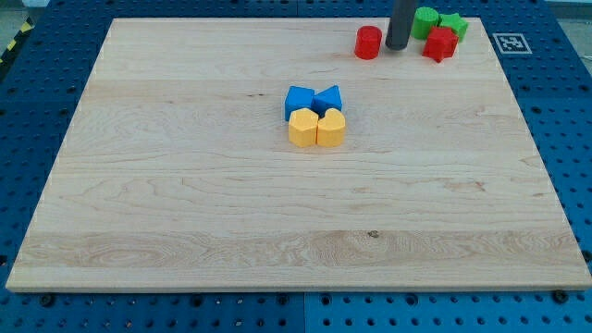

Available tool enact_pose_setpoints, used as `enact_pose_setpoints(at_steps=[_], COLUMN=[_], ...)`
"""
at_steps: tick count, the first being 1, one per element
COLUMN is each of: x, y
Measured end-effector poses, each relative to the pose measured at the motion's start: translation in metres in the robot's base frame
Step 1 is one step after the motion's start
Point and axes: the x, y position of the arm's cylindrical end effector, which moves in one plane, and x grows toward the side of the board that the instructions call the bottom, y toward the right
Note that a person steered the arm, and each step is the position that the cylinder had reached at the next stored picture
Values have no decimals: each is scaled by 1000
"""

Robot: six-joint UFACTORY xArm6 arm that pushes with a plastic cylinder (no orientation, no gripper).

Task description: Slide the red star and green star a bit right

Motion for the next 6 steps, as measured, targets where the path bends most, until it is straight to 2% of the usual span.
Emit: enact_pose_setpoints(at_steps=[6], x=[-1], y=[39])
